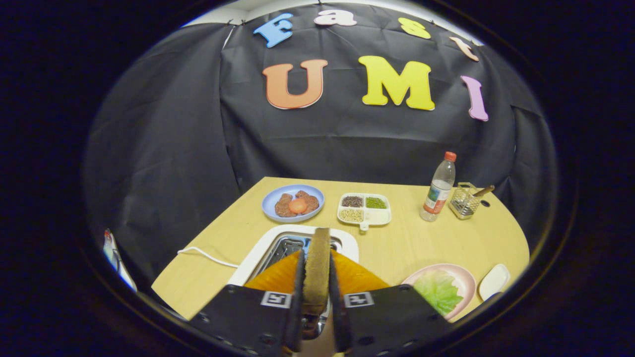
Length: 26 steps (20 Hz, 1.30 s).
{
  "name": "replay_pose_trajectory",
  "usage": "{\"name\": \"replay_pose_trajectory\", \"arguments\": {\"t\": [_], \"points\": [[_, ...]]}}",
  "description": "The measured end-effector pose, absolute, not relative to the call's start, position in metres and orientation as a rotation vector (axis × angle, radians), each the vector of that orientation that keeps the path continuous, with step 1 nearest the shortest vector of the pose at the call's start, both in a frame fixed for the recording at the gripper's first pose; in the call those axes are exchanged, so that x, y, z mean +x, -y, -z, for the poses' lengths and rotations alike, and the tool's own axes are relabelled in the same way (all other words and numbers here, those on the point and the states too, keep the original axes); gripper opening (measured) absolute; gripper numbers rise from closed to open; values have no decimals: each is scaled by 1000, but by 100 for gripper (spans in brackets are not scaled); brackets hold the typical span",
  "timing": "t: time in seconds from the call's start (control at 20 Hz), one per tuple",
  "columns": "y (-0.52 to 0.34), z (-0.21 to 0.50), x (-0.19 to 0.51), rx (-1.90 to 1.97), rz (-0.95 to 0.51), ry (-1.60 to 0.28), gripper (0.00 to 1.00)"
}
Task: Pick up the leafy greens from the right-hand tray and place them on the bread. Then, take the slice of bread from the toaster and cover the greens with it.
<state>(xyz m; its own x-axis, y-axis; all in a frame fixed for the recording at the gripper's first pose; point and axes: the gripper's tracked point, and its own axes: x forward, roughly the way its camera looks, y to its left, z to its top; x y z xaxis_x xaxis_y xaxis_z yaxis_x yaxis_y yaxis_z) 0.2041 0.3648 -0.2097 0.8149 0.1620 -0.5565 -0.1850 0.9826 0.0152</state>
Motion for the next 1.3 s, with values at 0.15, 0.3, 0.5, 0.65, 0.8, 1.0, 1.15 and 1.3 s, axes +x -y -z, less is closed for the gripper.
{"name": "replay_pose_trajectory", "arguments": {"t": [0.15, 0.3, 0.5, 0.65, 0.8, 1.0, 1.15, 1.3], "points": [[-366, 201, 198, -62, -176, -550, 14], [-366, 181, 193, -86, -167, -507, 14], [-369, 139, 184, -71, -181, -432, 14], [-362, 103, 179, -79, -172, -360, 14], [-350, 76, 172, -54, -174, -324, 14], [-316, 69, 168, -19, -149, -323, 14], [-281, 89, 173, -12, -104, -350, 14], [-255, 118, 179, -20, -62, -385, 14]]}}
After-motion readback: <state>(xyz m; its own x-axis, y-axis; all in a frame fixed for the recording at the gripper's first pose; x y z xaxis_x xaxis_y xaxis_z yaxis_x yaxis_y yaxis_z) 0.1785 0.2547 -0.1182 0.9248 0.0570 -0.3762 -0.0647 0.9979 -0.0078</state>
